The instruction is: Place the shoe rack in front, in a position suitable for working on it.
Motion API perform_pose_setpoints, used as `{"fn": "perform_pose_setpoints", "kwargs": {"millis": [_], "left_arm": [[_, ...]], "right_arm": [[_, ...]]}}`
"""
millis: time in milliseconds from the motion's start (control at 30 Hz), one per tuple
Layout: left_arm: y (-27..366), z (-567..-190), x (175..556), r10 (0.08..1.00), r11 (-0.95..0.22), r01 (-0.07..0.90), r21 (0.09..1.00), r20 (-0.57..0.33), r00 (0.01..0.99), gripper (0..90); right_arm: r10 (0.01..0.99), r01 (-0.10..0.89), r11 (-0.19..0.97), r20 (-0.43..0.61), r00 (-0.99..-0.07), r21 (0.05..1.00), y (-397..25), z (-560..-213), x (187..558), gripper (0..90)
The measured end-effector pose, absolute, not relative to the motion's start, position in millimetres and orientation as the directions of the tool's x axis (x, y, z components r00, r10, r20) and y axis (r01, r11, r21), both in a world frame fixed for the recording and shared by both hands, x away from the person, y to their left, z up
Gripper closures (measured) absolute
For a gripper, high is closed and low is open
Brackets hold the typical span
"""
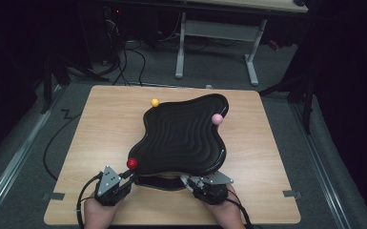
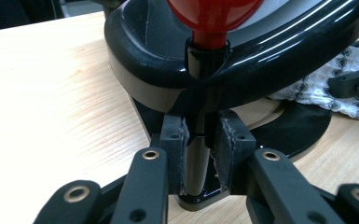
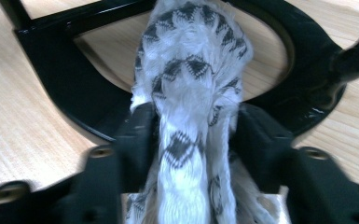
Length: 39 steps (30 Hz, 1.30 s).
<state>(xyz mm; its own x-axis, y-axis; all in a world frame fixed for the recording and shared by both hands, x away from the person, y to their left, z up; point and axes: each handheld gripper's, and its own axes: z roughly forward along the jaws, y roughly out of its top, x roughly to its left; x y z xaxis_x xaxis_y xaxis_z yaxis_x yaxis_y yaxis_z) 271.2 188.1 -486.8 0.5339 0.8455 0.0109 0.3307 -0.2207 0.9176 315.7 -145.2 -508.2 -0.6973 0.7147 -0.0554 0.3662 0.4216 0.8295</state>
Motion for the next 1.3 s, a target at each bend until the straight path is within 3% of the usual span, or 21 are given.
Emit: {"fn": "perform_pose_setpoints", "kwargs": {"millis": [67,167,267,367,433,700,1100,1300], "left_arm": [[187.0,-487.5,270.8,0.849,-0.223,0.322,0.920,0.021,0.528,72.5],[184.2,-489.3,272.8,0.847,-0.221,0.321,0.921,0.018,0.531,65.0],[181.2,-491.9,274.0,0.847,-0.233,0.326,0.916,0.027,0.530,63.2],[182.1,-492.8,276.0,0.852,-0.238,0.327,0.915,0.034,0.523,72.8],[183.1,-493.2,276.9,0.849,-0.235,0.326,0.916,0.030,0.527,74.2],[190.4,-491.9,276.3,0.830,-0.297,0.304,0.905,0.087,0.551,74.1],[194.2,-493.8,290.9,0.841,-0.261,0.303,0.916,0.062,0.537,73.8],[198.2,-493.2,298.3,0.844,-0.232,0.325,0.917,0.024,0.535,74.3]], "right_arm": [[0.707,0.373,0.429,-0.048,-0.706,0.823,-144.4,-505.8,317.2,71.4],[0.718,0.325,0.418,-0.089,-0.691,0.848,-141.9,-503.6,321.9,75.6],[0.726,0.325,0.437,-0.115,-0.678,0.839,-135.6,-507.6,332.4,76.5],[0.720,0.321,0.466,-0.142,-0.680,0.825,-130.6,-512.1,331.6,78.1],[0.712,0.320,0.476,-0.145,-0.687,0.819,-130.4,-511.8,329.6,78.5],[0.685,0.308,0.484,-0.135,-0.716,0.819,-129.9,-512.5,312.7,78.8],[0.659,0.298,0.485,-0.119,-0.743,0.822,-130.6,-510.6,292.0,78.5],[0.679,0.296,0.429,-0.088,-0.729,0.853,-146.6,-496.6,284.5,78.3]]}}
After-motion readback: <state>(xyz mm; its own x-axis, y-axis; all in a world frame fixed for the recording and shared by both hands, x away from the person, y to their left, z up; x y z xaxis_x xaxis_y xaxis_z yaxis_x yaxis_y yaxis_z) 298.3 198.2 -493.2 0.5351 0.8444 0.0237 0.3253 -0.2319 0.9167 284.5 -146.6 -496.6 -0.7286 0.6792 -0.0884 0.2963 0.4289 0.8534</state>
